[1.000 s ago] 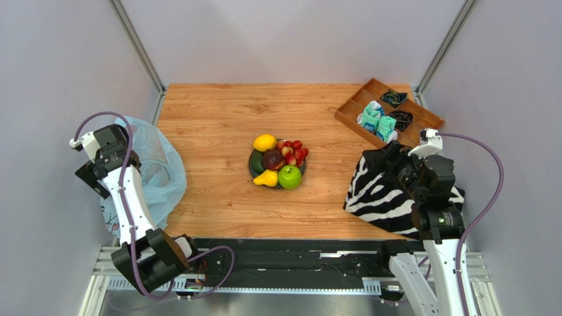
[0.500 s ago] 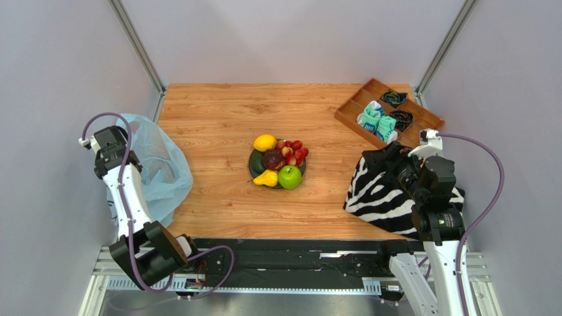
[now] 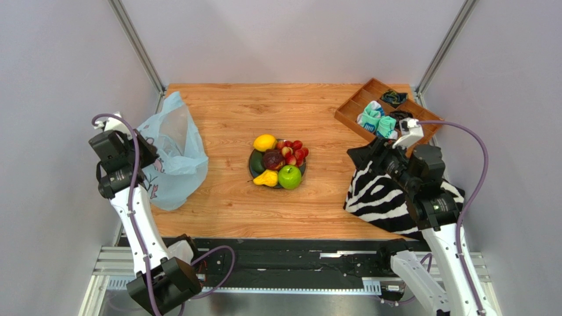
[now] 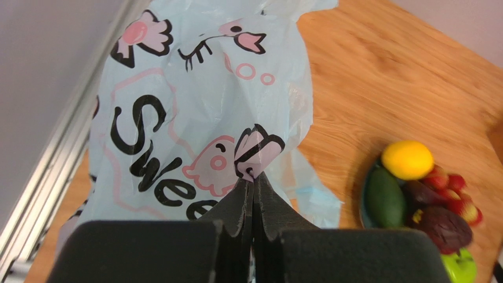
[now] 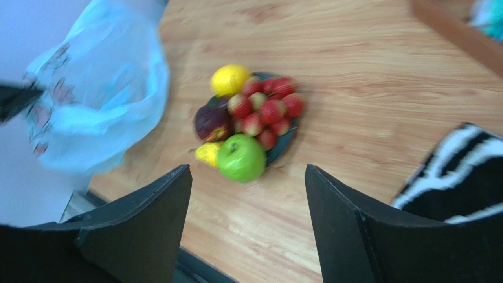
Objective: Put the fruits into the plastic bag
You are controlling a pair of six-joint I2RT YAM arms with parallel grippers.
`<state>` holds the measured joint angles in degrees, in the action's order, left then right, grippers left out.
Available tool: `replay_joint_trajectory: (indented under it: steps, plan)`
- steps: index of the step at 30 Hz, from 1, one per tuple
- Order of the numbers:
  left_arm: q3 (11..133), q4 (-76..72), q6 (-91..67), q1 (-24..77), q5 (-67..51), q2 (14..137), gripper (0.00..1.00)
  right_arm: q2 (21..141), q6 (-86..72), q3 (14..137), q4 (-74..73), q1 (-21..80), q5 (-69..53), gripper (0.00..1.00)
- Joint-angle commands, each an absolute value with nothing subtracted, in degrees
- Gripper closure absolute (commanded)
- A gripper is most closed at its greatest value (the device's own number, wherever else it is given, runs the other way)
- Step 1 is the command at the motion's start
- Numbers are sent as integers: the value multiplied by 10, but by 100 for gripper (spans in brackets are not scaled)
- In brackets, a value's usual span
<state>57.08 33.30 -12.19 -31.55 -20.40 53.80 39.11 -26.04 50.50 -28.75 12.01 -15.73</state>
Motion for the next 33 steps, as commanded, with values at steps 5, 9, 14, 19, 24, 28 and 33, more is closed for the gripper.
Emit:
replay_joint_trajectory:
  steps: [5,9,14,19,24,28,33]
  plan:
    - [570,269,-68,-260,-416,512,100,511,-200,605,-251,352,-44,25]
    - [563,257,-64,-256,-446,494,100,585,-150,637,-242,421,-5,21]
    - [562,267,-58,-255,-413,493,100,664,-98,690,-213,482,47,17]
    - [547,265,-56,-254,-423,476,100,765,-2,734,-147,517,63,13]
    - [541,265,-50,-242,-430,466,100,867,91,805,-87,521,69,10]
    - [541,266,-50,-240,-425,470,100,940,126,859,-95,523,9,10]
    - [544,268,-49,-239,-425,477,100,993,127,888,-83,526,-80,11]
